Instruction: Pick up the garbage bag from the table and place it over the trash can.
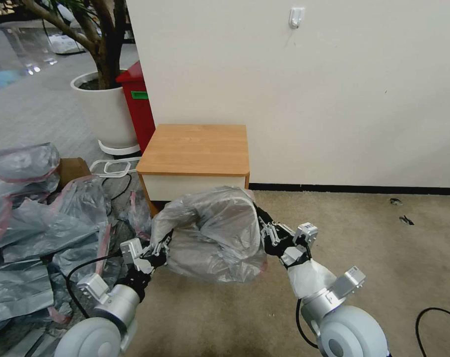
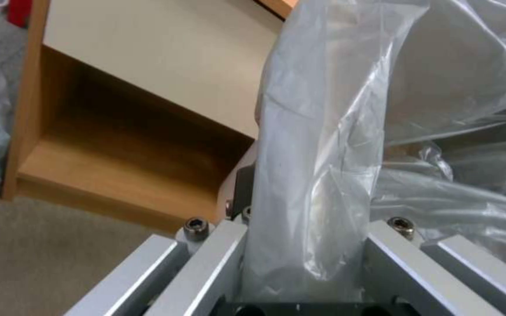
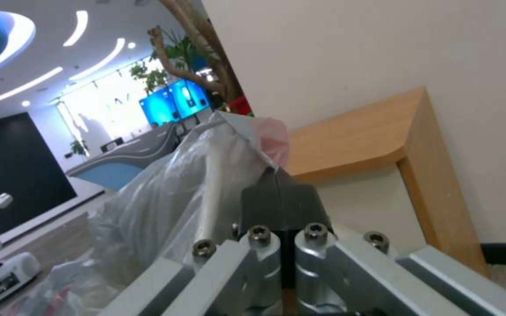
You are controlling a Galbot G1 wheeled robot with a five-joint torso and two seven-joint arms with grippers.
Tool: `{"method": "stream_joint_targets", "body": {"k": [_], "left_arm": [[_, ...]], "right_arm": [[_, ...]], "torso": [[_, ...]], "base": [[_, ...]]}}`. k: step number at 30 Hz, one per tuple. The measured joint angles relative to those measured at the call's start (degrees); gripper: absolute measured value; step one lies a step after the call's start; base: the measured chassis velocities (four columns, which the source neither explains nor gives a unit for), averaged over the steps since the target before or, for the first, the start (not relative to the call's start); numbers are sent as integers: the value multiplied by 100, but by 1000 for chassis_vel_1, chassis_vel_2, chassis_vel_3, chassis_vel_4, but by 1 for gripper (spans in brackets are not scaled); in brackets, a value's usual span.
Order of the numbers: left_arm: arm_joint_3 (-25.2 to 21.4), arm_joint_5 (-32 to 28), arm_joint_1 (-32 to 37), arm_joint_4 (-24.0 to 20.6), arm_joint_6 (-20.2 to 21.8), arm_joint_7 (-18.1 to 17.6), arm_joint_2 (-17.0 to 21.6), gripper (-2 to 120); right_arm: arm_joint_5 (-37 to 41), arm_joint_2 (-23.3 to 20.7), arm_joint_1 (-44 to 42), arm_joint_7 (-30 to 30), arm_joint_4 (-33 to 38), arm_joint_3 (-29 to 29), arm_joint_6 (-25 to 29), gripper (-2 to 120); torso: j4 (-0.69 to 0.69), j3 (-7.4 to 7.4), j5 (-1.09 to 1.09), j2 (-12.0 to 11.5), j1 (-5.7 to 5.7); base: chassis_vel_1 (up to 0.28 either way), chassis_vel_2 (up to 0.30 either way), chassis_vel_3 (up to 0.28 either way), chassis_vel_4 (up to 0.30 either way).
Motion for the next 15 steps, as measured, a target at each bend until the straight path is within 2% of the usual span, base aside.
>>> {"method": "stream_joint_targets", "body": {"k": [15], "left_arm": [[92, -50, 79, -90, -13, 261, -46, 4]], "right_arm": [[206, -102, 541, 155, -534, 76, -10, 0]], "torso": [[0, 0, 1, 0, 0]], "base": [[0, 0, 0, 0]]}}
